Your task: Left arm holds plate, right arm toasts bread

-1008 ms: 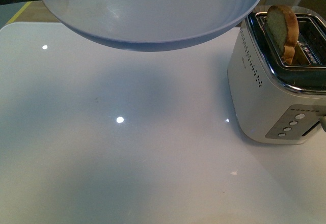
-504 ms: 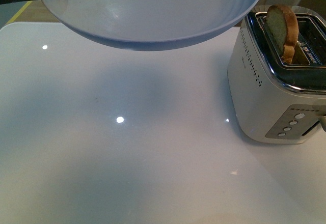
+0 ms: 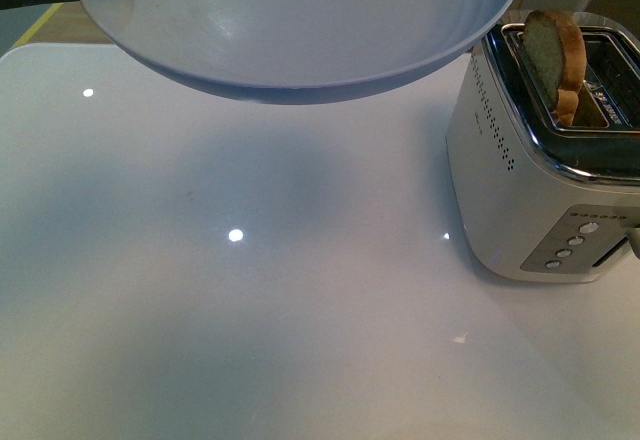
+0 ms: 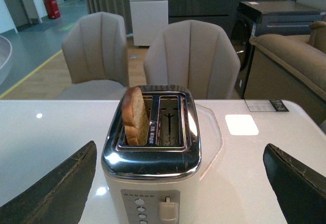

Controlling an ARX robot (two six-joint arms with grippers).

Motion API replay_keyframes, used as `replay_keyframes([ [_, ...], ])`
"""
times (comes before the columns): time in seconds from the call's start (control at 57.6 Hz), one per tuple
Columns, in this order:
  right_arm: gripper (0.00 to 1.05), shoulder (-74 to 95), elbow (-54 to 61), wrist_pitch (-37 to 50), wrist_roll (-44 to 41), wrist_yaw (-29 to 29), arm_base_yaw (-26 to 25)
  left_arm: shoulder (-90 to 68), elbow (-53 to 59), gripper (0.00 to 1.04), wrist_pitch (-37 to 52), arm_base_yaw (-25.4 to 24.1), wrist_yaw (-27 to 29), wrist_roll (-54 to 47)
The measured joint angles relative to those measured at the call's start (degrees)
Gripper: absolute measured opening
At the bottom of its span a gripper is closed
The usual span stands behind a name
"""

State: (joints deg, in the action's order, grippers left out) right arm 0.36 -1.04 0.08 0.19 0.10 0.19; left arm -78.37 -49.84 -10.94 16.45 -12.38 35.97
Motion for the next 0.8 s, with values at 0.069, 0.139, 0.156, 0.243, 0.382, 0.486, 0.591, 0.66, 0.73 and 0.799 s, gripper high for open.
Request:
replay_keyframes([
  [0.069,0.96,0.0,0.0,0.0,0.0,0.0,0.0,-0.2,0.0,0.03,0.0,-1.4,-1.0,-1.0],
  [0.139,0.96,0.0,0.0,0.0,0.0,0.0,0.0,-0.5,0.0,0.03,0.0,-3.2,-1.6,-2.2],
  [0.156,0.96,0.0,0.0,0.0,0.0,0.0,0.0,-0.6,0.0,0.03,0.0,-3.5,-1.8,-2.4],
  [0.243,0.96,0.0,0.0,0.0,0.0,0.0,0.0,-0.8,0.4,0.03,0.2,-7.0,-3.7,-4.3],
  [0.382,0.96,0.0,0.0,0.0,0.0,0.0,0.0,-1.3,2.5,0.03,1.7,-13.4,-7.3,-8.5],
  [0.486,0.96,0.0,0.0,0.0,0.0,0.0,0.0,-2.6,4.2,0.03,2.8,-18.8,-10.3,-12.0],
  [0.591,0.96,0.0,0.0,0.0,0.0,0.0,0.0,-4.5,5.8,0.03,4.7,-24.2,-13.4,-15.4],
  [0.66,0.96,0.0,0.0,0.0,0.0,0.0,0.0,-6.1,6.7,0.03,6.2,-27.6,-15.2,-17.3],
  [0.73,0.96,0.0,0.0,0.0,0.0,0.0,0.0,-8.4,7.3,0.03,7.8,-30.7,-16.6,-19.3],
  [0.799,0.96,0.0,0.0,0.0,0.0,0.0,0.0,-11.2,7.8,0.03,9.8,-33.4,-17.7,-21.1],
])
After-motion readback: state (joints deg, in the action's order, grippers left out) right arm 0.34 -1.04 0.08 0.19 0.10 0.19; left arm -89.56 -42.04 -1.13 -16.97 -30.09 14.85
